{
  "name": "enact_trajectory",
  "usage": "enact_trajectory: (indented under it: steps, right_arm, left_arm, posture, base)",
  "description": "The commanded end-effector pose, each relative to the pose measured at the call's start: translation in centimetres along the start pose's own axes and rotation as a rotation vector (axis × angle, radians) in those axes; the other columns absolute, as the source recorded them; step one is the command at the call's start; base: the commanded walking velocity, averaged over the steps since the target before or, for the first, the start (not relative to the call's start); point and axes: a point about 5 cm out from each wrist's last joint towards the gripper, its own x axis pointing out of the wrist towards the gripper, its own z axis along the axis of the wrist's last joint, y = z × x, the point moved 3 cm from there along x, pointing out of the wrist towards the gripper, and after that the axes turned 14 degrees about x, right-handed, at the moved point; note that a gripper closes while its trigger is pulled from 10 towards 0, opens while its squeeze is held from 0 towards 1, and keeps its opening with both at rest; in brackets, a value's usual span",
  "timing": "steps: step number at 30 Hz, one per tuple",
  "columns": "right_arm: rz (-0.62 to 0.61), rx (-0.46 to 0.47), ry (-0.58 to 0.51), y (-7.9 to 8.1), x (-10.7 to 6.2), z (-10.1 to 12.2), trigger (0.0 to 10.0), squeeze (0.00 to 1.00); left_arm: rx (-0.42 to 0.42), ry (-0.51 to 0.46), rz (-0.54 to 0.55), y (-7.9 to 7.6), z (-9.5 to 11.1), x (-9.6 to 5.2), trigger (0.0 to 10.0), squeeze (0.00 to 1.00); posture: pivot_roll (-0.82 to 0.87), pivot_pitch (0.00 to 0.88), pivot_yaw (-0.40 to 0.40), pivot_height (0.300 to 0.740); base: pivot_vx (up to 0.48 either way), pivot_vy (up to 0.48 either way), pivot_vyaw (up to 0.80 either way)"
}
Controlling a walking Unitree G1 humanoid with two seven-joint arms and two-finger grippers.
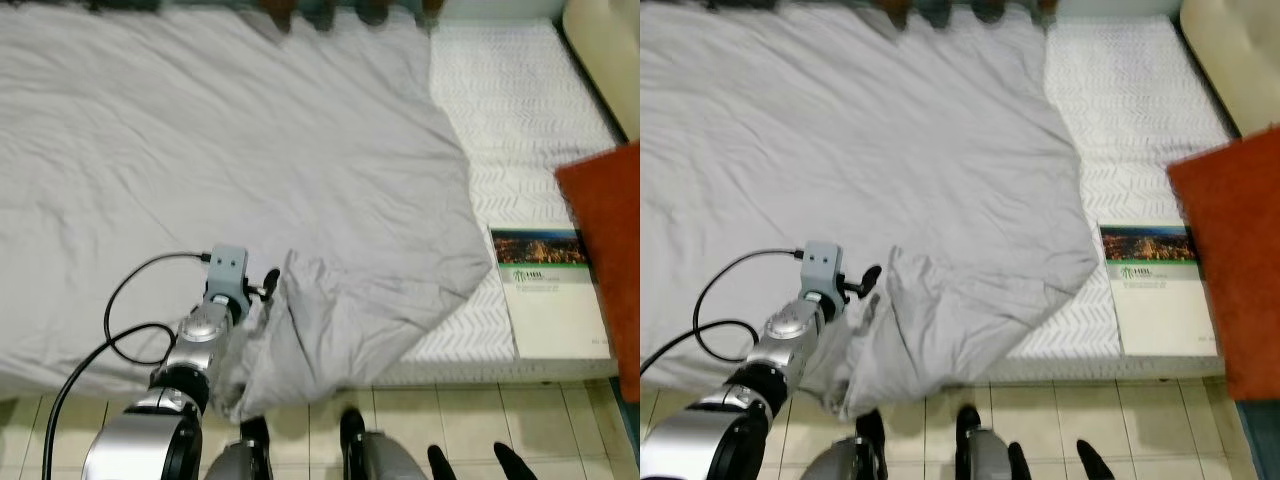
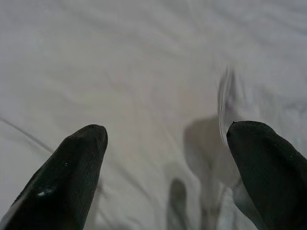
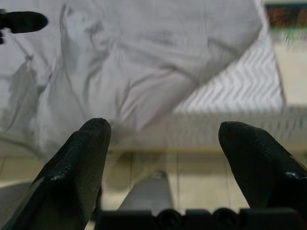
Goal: Clean up the room
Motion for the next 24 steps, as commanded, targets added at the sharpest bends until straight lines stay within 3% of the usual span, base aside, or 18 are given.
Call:
enact_trajectory:
  steps: [1, 4, 8, 14, 16, 21, 24]
  right_arm:
    - [-0.015, -0.004, 0.037, 0.1, -0.9, -0.1, 10.0, 0.0]
    - [-0.031, 0.005, 0.06, 0.5, -1.7, 0.0, 10.0, 0.0]
    - [-0.042, 0.013, 0.068, 0.8, -2.2, 0.2, 10.0, 0.0]
    - [-0.062, 0.021, 0.103, 1.0, -3.2, -0.3, 10.0, 0.0]
    - [-0.063, 0.021, 0.106, 1.0, -3.3, -0.3, 10.0, 0.0]
    - [-0.07, 0.018, 0.113, 1.0, -3.5, -0.4, 10.0, 0.0]
    - [-0.074, 0.019, 0.125, 1.1, -3.8, -0.6, 10.0, 0.0]
  left_arm:
    - [-0.081, 0.046, -0.011, -0.5, -1.5, -0.4, 10.0, 0.0]
    - [-0.174, -0.001, -0.021, -0.9, -0.4, 0.0, 10.0, 0.0]
    - [-0.232, -0.043, -0.029, -1.4, 0.6, 0.3, 10.0, 0.0]
    - [-0.327, -0.092, -0.146, -4.7, 1.5, 0.6, 10.0, 0.0]
    - [-0.331, -0.091, -0.156, -4.9, 1.5, 0.6, 10.0, 0.0]
    - [-0.345, -0.023, -0.207, -6.5, 0.2, 0.3, 10.0, 0.0]
    - [-0.347, 0.113, -0.211, -7.7, -2.4, -0.4, 10.0, 0.0]
  posture:
    - [-0.42, 0.641, -0.049, 0.74]
    - [-0.43, 0.658, -0.05, 0.74]
    - [-0.44, 0.674, -0.047, 0.74]
    - [-0.44, 0.674, -0.04, 0.74]
    - [-0.44, 0.674, -0.039, 0.74]
    - [-0.44, 0.679, -0.042, 0.74]
    - [-0.45, 0.687, -0.043, 0.74]
  base:
    - [0.0, 0.0, 0.0]
    - [0.0, 0.0, 0.0]
    - [0.0, 0.0, 0.0]
    - [0.0, 0.0, 0.0]
    - [0.0, 0.0, 0.0]
    - [0.0, 0.0, 0.0]
    - [0.0, 0.0, 0.0]
